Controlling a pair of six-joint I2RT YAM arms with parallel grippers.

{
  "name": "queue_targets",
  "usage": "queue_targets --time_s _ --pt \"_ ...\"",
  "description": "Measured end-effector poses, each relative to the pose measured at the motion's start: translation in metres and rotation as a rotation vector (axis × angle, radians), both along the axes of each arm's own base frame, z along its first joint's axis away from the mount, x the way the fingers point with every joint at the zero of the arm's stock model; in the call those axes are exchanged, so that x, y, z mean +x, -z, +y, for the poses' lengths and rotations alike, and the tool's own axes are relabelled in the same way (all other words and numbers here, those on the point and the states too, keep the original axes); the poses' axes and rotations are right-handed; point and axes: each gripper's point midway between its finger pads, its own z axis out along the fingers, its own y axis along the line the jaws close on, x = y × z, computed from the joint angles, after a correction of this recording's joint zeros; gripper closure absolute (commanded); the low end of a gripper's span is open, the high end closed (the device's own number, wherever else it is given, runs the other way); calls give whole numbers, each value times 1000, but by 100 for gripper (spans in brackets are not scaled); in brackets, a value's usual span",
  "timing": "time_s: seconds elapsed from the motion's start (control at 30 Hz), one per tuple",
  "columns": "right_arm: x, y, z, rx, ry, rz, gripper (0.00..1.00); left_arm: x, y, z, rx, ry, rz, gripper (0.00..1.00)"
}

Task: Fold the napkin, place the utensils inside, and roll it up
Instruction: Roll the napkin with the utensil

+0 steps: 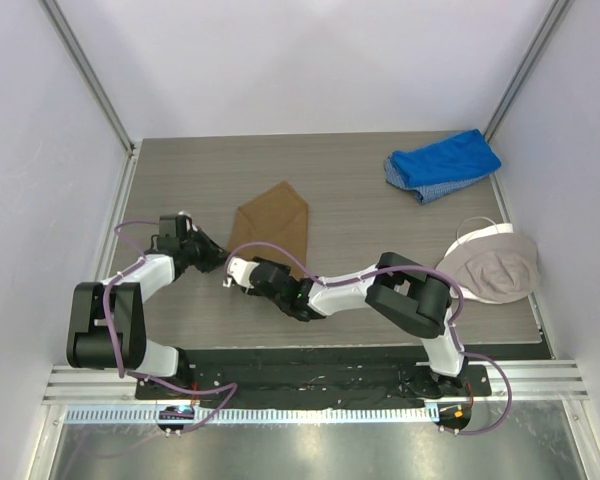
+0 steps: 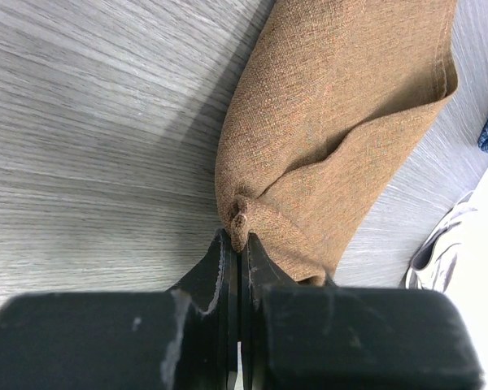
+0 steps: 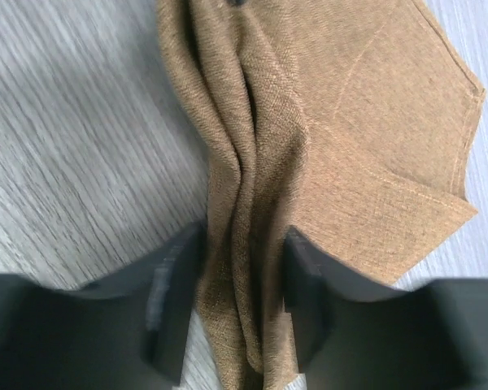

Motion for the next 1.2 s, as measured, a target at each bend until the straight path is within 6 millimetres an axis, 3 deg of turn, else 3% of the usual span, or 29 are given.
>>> queue_targets --time_s 0.07,0.13,0.23,0.4,0.5,0.63,0.87,1.2 --pt "0 4 0 -12 -1 4 73 0 0 -1 -3 2 1 100" --pt "-2 7 0 -27 -9 20 90 0 1 0 -6 2 4 93" --pt "-5 9 3 -50 -23 56 99 1 1 4 -10 -8 6 74" --pt "-10 10 9 -77 -53 196 99 3 0 11 20 -24 -12 45" --pt "-10 10 13 -88 -56 300 99 7 -12 18 58 -43 -66 37" --pt "-10 9 20 -72 -68 476 99 6 -26 30 112 -91 -132 34" --pt "-12 5 18 -19 -73 734 99 -15 -19 47 193 -152 -149 23" --pt "-21 3 10 71 -91 1000 99 -34 -6 38 154 -118 -160 13"
